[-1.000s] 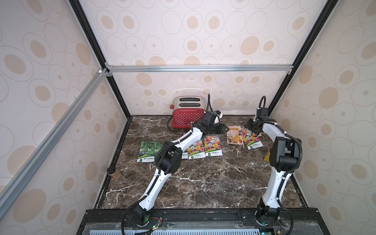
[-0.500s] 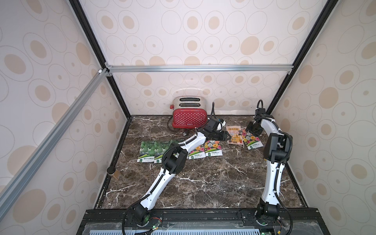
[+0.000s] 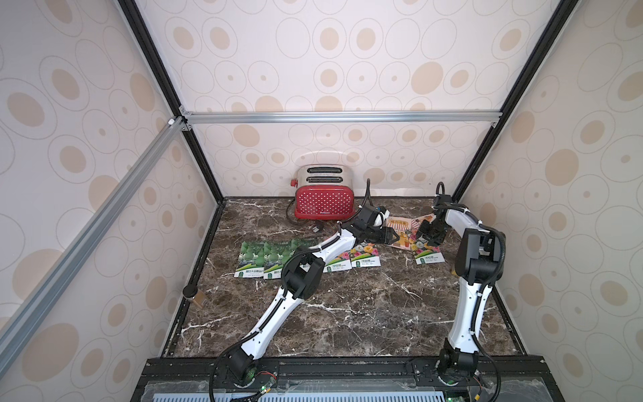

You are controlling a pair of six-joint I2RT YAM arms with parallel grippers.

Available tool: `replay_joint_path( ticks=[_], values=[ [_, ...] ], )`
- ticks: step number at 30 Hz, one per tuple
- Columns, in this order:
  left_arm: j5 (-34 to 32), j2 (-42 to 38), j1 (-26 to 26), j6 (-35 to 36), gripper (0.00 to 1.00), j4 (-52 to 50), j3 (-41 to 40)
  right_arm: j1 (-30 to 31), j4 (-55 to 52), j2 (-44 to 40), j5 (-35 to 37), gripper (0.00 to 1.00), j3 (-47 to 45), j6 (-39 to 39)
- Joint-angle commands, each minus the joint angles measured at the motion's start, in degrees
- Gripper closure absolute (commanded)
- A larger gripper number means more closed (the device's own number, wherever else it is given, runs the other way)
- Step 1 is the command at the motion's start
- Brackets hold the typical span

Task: Arrange the seed packets in a row
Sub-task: Move the seed packet to the center of the board, then pick up the seed packet from the center of the board.

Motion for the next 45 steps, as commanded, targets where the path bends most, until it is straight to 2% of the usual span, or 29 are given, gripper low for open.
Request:
replay_joint_path(
  ticks=[1, 10, 17, 22, 36, 45],
  values=[
    [0.9, 1.2, -1.4, -0.8, 0.40, 0.2, 2.1, 0.7, -0.7, -1.7, -2.5, 0.45, -5.6, 1.1],
    [0.5, 2.4, -3.4, -1.4, 0.40, -0.4, 2.8, 1.4, 6.5, -9.4, -9.0, 0.45, -16.4, 3.2],
    [-0.2, 2.8, -4.2, -1.3, 0.40, -1.9, 2.9, 1.3, 2.6, -17.5, 0.8, 0.44, -16.2, -0.4],
    [-0.9, 3.2, -4.8, -1.1, 0.40, -2.9, 2.9, 0.9, 4.6, -20.2, 2.0, 0.43, -19.4, -1.6],
    [-2.5, 5.0, -6.3, -2.6, 0.40, -2.9, 4.4, -3.4, 7.6, -15.5, 0.8, 0.41, -21.3, -4.1],
    [-2.9, 6.0, -6.3, -3.0, 0.40, -2.9, 4.6, -4.1, 7.6, -12.2, -0.2, 0.41, -20.0, -4.9]
  ],
)
